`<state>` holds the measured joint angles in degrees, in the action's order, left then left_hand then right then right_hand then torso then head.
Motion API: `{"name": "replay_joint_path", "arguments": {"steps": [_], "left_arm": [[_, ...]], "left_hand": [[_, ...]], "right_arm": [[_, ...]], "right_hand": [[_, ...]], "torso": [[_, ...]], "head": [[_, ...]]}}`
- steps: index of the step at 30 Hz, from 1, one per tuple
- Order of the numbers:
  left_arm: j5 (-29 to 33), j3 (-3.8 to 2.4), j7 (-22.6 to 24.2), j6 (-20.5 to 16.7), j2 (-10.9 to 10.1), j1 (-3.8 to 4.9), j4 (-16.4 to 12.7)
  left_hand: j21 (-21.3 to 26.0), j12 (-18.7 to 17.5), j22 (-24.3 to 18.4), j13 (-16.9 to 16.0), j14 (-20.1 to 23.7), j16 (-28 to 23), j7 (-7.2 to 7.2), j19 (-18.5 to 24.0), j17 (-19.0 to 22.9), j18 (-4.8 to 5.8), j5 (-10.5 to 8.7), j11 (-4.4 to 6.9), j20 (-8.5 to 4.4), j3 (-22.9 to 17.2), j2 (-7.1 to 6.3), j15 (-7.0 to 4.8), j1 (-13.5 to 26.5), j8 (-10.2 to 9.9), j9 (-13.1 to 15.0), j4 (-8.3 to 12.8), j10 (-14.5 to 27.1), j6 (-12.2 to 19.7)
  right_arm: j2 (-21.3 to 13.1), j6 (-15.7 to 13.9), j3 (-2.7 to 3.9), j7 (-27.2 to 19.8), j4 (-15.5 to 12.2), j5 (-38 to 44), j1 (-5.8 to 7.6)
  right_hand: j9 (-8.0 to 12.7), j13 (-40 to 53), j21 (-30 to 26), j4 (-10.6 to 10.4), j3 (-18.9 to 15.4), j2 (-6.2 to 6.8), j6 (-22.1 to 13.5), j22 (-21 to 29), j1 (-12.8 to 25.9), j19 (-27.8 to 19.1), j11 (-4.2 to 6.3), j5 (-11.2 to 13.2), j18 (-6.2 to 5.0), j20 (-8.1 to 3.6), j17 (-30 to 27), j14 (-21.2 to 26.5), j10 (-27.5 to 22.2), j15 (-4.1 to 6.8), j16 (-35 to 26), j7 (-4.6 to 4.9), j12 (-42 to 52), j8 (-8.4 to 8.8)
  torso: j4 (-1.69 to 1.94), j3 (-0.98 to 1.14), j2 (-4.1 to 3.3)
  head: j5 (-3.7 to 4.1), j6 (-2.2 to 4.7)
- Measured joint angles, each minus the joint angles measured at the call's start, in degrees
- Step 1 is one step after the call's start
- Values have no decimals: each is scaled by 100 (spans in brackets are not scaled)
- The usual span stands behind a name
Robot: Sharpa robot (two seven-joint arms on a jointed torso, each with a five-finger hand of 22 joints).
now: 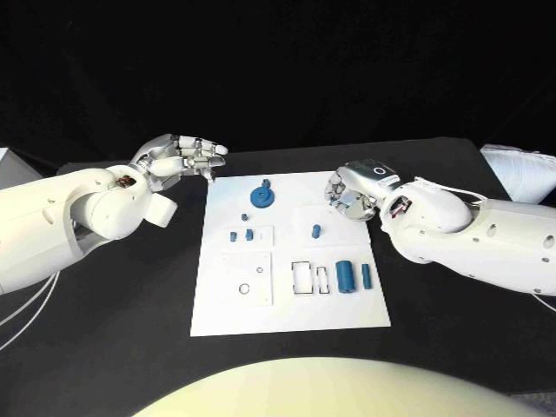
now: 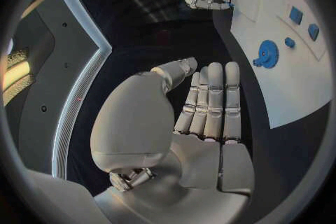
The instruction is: Assemble the parts on the task board
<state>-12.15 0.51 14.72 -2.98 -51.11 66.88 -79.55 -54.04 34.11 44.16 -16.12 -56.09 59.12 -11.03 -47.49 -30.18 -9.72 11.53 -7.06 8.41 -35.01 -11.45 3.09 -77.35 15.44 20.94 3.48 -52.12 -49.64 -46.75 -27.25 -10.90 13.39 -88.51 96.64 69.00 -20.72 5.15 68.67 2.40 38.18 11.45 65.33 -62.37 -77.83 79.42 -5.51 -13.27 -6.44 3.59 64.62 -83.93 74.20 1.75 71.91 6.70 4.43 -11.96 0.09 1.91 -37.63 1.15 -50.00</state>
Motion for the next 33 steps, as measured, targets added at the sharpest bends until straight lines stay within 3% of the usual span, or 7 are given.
{"name": "replay_joint_path", "arguments": {"steps": [7,12,22,27,33], "left_arm": [[0,0,0,-3,44,0,35],[1,2,-2,-4,116,-1,84],[13,2,0,-3,303,-4,242],[21,4,10,-5,519,-5,458],[33,4,26,-1,736,-6,670]], "left_hand": [[0,0,-5,6,0,0,0,0,7,0,0,0,0,0,0,0,0,0,-7,0,0,0],[0,0,-5,6,0,0,0,0,7,0,0,0,0,0,0,0,0,0,-7,0,0,0],[0,0,-5,6,0,0,-20,0,12,1,0,0,0,0,0,0,0,0,-7,0,0,20],[0,2,-12,6,0,1,-21,0,12,0,0,0,0,0,0,0,0,0,-7,0,-1,20],[23,22,-12,5,0,1,-21,0,19,1,0,0,0,15,17,0,18,0,-7,-16,-1,20]], "right_arm": [[-89,-185,17,-85,-428,-146,49],[61,-282,20,-163,-671,-210,-14],[589,-323,-14,-258,-834,-197,-319],[758,-303,-36,-299,-803,-175,-511],[916,-236,-51,-316,-723,-119,-707]], "right_hand": [[0,0,38,9,8,0,0,-33,0,0,0,11,0,0,0,0,0,-1,0,0,0,0],[0,1,38,9,8,0,-1,-26,0,0,0,21,-1,0,-1,-1,0,-2,0,-1,-1,1],[-8,5,38,10,8,-23,2,4,-24,0,1,-6,-5,0,-27,-3,-1,-3,-1,2,-8,7],[-6,8,38,30,17,-30,11,12,-32,0,1,-6,-8,0,-34,-9,-1,-10,-1,11,-18,3],[-12,40,38,31,16,-36,11,21,-38,-1,1,-5,-9,0,-42,-10,-1,-11,-1,11,-29,-15]], "torso": [[-4,-2,9],[-5,-13,37],[20,-42,118],[48,-75,165],[86,-108,198]], "head": [[-42,0],[-157,0],[-434,0],[-545,0],[-743,0]]}}
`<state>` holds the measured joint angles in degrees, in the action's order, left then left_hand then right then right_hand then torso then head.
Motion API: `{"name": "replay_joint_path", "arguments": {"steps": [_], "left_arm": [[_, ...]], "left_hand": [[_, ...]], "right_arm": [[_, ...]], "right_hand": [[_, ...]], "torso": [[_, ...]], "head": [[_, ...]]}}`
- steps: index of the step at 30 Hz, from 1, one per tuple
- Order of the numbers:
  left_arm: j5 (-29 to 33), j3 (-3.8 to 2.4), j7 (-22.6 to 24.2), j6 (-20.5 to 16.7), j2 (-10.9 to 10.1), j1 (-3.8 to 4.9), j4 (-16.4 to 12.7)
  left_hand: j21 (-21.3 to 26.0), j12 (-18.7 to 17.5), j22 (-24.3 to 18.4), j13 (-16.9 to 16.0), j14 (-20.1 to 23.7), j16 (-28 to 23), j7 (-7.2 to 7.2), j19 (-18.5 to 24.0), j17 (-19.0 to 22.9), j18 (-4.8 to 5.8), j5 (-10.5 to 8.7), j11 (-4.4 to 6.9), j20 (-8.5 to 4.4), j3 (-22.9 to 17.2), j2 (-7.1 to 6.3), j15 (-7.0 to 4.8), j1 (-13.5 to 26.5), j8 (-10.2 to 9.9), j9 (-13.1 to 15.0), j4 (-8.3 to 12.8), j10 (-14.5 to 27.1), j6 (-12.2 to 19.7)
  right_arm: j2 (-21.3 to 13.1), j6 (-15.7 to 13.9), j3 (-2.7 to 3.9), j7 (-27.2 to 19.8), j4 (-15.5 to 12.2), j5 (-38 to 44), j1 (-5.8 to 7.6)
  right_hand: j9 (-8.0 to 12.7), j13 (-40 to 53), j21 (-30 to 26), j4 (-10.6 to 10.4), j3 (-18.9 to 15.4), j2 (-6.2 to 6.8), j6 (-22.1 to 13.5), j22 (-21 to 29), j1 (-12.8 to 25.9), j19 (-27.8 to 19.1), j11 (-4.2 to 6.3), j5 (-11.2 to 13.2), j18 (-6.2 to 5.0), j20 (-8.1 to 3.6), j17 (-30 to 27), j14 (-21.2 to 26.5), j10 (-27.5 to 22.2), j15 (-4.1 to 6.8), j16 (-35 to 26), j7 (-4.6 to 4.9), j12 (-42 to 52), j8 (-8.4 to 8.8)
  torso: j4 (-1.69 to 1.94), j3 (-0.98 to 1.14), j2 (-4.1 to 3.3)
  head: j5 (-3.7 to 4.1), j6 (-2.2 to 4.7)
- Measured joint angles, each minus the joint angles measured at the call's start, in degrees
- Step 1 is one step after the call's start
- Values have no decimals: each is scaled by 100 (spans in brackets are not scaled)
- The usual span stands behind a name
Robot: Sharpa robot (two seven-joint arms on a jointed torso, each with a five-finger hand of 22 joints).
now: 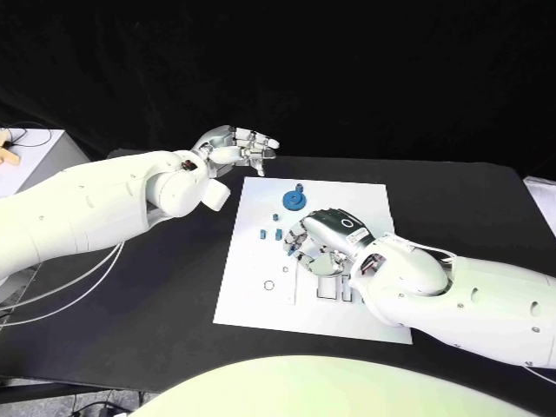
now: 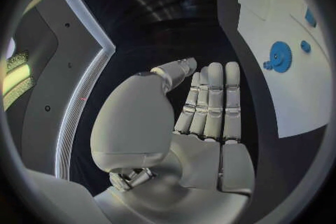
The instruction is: Assemble the parts on the task board
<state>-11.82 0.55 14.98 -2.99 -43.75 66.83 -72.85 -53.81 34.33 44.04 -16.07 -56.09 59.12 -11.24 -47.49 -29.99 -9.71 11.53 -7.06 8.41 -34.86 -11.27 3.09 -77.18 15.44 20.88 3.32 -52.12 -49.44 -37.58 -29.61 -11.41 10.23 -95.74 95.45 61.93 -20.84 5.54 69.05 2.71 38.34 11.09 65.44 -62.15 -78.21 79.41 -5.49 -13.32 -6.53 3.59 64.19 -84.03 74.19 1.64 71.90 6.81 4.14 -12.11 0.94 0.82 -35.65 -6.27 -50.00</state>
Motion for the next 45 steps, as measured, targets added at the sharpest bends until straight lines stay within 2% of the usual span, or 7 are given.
{"name": "replay_joint_path", "arguments": {"steps": [7,17,26,45], "left_arm": [[12,0,14,5,67,0,62],[21,0,18,16,78,0,72],[26,0,15,33,49,2,56],[31,0,5,61,27,2,46]], "left_hand": [[0,0,-6,0,0,0,0,0,0,0,0,0,0,0,5,0,5,0,0,0,0,0],[0,15,-11,6,0,-16,0,9,5,0,0,-22,9,4,5,0,5,0,-1,-4,21,0],[23,24,-15,6,0,-22,0,21,5,0,0,-21,20,16,5,0,5,0,-5,-16,21,0],[22,24,-16,11,0,-22,0,20,10,0,0,-21,20,16,5,0,5,0,-4,-16,21,-1]], "right_arm": [[96,105,-17,11,89,90,-97],[168,213,-44,104,146,331,-179],[197,230,-47,259,199,577,-198],[273,287,-52,377,241,726,-245]], "right_hand": [[-2,41,0,0,0,0,-1,0,0,0,0,1,-2,0,-2,-1,0,-1,0,0,0,0],[-1,43,0,0,0,13,-2,5,-13,0,0,2,-3,0,-2,14,0,14,0,-2,0,4],[-9,44,0,0,0,5,-12,-21,-4,0,1,3,-4,0,-1,13,1,13,0,-12,0,6],[-7,43,0,0,-1,-10,-8,-20,12,0,42,5,-5,0,-1,11,42,12,-1,-8,-1,-1]], "torso": [[-1,-10,7],[-4,-3,-1],[-4,1,-2],[-1,4,-3]], "head": [[-194,0],[-379,0],[-361,0],[-400,0]]}}
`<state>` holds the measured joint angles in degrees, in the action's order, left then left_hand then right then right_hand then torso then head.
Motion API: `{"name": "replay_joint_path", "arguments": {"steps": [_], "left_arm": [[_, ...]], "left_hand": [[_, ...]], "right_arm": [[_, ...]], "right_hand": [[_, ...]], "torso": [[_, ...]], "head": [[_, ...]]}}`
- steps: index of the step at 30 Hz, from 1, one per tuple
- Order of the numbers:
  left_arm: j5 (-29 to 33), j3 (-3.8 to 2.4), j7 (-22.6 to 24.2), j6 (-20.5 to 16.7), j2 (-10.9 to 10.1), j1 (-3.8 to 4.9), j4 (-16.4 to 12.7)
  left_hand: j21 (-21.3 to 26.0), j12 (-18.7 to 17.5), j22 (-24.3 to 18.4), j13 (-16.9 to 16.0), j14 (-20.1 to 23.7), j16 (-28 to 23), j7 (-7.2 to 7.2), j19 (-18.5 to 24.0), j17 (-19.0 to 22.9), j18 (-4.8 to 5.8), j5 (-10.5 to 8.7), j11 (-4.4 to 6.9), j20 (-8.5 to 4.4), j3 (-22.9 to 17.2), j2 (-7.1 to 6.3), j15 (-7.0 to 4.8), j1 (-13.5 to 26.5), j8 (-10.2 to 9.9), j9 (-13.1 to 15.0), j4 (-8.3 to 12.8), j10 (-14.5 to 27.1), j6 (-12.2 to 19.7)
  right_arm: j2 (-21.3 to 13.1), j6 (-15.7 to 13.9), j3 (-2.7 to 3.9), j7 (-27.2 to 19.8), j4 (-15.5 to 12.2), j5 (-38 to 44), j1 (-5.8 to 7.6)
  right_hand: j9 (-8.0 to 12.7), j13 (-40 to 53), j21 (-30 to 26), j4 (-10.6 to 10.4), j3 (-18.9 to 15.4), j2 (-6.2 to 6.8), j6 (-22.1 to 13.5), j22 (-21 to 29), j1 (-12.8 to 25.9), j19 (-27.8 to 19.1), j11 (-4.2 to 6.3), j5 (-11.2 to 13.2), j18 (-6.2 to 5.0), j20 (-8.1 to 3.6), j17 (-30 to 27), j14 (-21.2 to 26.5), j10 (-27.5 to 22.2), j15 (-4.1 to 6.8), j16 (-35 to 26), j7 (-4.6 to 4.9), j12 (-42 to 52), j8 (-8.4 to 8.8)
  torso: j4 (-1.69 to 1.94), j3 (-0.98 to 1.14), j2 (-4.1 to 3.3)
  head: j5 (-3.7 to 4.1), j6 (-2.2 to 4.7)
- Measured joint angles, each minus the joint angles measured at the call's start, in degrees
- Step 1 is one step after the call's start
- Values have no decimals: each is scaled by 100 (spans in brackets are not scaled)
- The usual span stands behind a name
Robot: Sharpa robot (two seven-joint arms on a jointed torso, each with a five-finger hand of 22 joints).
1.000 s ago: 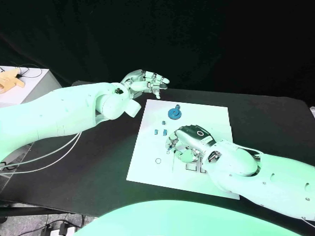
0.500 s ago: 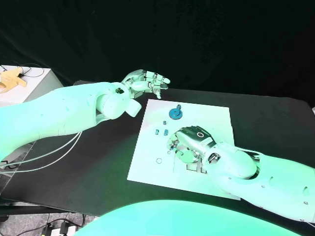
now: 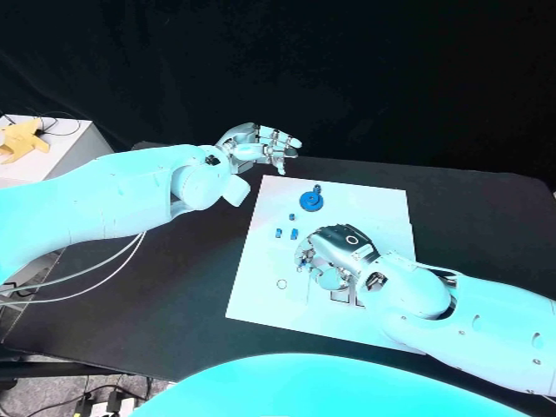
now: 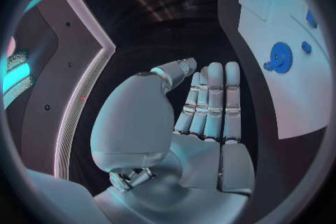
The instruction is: Assemble the parts on the task board
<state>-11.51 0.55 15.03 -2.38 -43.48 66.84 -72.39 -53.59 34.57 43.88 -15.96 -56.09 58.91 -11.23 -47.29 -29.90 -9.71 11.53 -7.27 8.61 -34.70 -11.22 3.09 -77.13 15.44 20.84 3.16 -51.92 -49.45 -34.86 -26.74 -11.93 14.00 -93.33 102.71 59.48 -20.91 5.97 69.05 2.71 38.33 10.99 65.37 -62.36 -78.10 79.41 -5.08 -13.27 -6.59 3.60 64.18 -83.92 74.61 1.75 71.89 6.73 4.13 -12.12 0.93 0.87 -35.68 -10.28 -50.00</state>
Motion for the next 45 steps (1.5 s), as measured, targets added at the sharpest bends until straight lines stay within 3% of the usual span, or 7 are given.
{"name": "replay_joint_path", "arguments": {"steps": [14,45], "left_arm": [[2,0,-7,21,0,0,7],[2,0,-58,90,-2,0,23]], "left_hand": [[0,0,1,0,0,0,0,0,0,0,0,0,0,0,0,0,0,0,0,0,0,0],[23,21,-17,6,0,0,0,0,5,0,0,21,0,17,0,0,0,0,-6,-17,21,0]], "right_arm": [[33,79,-2,13,20,1,-89],[60,69,-5,188,30,32,-104]], "right_hand": [[-27,-6,0,24,24,1,0,-6,-1,0,1,11,-1,0,5,-2,1,-2,0,-1,-6,0],[-15,-7,0,24,24,3,-6,-14,-1,0,32,22,-1,0,7,-13,32,-12,0,-22,-21,-6]], "torso": [[-3,1,-1],[-3,3,0]], "head": [[-40,0],[-13,0]]}}
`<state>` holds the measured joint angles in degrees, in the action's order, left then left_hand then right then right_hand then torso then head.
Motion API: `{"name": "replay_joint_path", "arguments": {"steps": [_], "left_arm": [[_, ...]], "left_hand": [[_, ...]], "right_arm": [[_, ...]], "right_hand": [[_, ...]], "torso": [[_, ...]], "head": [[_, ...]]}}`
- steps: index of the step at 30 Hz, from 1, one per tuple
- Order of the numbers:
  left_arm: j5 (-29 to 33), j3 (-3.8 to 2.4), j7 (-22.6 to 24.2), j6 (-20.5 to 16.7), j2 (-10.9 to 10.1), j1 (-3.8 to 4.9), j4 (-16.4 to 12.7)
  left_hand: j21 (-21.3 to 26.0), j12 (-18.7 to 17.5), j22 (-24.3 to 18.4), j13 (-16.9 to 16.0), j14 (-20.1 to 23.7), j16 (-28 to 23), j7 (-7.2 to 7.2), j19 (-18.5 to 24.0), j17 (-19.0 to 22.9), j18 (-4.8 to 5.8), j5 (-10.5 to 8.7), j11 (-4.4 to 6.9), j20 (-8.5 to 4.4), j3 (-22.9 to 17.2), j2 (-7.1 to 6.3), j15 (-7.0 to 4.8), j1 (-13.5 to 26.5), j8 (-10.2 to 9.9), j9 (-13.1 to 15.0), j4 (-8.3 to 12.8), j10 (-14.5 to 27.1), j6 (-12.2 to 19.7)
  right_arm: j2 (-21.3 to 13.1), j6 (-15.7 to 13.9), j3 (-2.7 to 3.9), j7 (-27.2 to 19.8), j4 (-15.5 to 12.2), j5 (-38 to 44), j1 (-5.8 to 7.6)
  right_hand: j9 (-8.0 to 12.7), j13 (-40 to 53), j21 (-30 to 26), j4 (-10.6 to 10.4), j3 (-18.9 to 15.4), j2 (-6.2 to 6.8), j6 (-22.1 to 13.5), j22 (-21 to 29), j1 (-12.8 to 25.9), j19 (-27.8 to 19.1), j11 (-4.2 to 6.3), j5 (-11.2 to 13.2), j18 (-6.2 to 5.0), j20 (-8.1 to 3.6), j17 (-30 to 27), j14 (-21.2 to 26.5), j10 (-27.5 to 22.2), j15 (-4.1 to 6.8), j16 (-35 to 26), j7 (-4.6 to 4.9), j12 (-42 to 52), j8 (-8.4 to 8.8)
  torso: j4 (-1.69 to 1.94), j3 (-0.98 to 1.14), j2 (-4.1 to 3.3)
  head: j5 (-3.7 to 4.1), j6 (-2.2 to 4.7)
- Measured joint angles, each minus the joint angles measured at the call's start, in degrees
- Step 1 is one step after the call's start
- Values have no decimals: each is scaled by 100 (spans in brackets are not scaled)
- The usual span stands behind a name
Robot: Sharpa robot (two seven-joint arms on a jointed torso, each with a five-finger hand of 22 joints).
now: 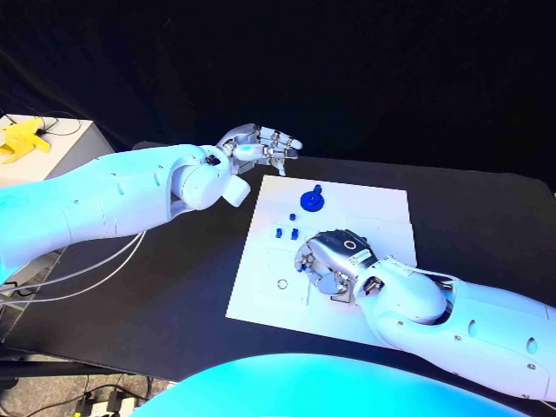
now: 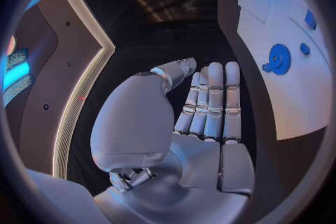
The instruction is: Assemble the parts on the task board
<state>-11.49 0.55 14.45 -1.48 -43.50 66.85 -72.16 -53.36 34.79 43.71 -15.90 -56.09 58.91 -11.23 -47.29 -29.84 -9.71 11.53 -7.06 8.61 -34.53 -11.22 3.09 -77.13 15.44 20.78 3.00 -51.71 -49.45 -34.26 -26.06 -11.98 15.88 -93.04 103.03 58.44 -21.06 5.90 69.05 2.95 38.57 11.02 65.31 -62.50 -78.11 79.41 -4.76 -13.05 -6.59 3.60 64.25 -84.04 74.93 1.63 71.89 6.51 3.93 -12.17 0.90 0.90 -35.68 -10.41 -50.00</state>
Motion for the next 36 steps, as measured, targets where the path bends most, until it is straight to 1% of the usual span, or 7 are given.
{"name": "replay_joint_path", "arguments": {"steps": [5,10,19,23,32,34,36], "left_arm": [[-1,0,-8,10,3,0,0],[-1,0,-16,17,4,0,0],[-2,0,-30,22,-1,0,-3],[-2,0,-38,28,-1,0,-3],[-3,1,-57,41,-2,1,-1],[-3,1,-61,45,-4,1,-1],[-3,1,-67,49,-5,1,-1]], "left_hand": [[0,0,0,0,0,0,0,0,0,0,0,-21,0,0,0,0,0,0,0,0,21,0],[0,0,0,0,0,0,0,0,0,0,0,-21,0,0,0,0,0,0,0,0,21,0],[0,0,-4,0,0,0,0,0,-1,0,0,-21,0,0,0,0,0,0,1,0,21,0],[0,0,-4,-1,0,0,0,0,-1,0,0,-21,0,0,0,0,0,0,1,0,21,0],[0,0,-4,-1,0,0,0,0,-1,0,0,-21,0,0,0,0,0,0,1,0,21,0],[0,0,-4,-1,0,0,0,0,-1,0,0,-21,0,0,0,0,0,0,1,0,21,0],[0,0,-4,-1,0,0,0,0,-1,0,0,-21,0,0,0,0,0,0,1,0,21,0]], "right_arm": [[28,34,0,2,30,-8,0],[89,127,11,-29,102,-36,11],[142,303,12,-99,168,-91,24],[145,323,8,-130,174,-124,23],[106,327,-3,-154,176,-186,17],[97,321,-5,-152,170,-195,15],[85,311,-7,-144,162,-203,12]], "right_hand": [[-13,0,-38,0,0,0,-5,56,0,0,0,0,0,0,-66,0,0,0,0,1,0,0],[-46,-7,-128,0,0,41,-115,159,96,-74,53,-1,-2,31,-133,-1,7,-1,-23,74,-23,0],[-57,-58,-270,-42,-72,77,-230,293,214,-179,120,20,-2,75,-167,-2,-44,-2,-23,117,-31,77],[-17,-153,-457,-42,-72,125,-488,480,305,-313,24,20,-2,149,-366,24,-412,-105,-160,213,-21,228],[49,-227,-906,-85,-131,335,-910,935,297,-641,-61,20,-2,247,-635,196,-1077,-228,-281,215,1,477],[58,-225,-1060,-74,-217,363,-1027,1086,269,-753,-94,20,-95,277,-751,293,-1246,-245,-344,227,2,533],[66,-222,-1181,-66,-273,370,-1065,1209,263,-837,-122,20,-94,296,-864,366,-1359,-273,-405,226,24,555]], "torso": [[0,-3,1],[1,-6,1],[1,-5,0],[-2,-4,1],[-4,-1,2],[-4,-1,3],[-3,-1,3]], "head": [[1,0],[3,0],[5,0],[5,0],[22,0],[31,0],[42,0]]}}
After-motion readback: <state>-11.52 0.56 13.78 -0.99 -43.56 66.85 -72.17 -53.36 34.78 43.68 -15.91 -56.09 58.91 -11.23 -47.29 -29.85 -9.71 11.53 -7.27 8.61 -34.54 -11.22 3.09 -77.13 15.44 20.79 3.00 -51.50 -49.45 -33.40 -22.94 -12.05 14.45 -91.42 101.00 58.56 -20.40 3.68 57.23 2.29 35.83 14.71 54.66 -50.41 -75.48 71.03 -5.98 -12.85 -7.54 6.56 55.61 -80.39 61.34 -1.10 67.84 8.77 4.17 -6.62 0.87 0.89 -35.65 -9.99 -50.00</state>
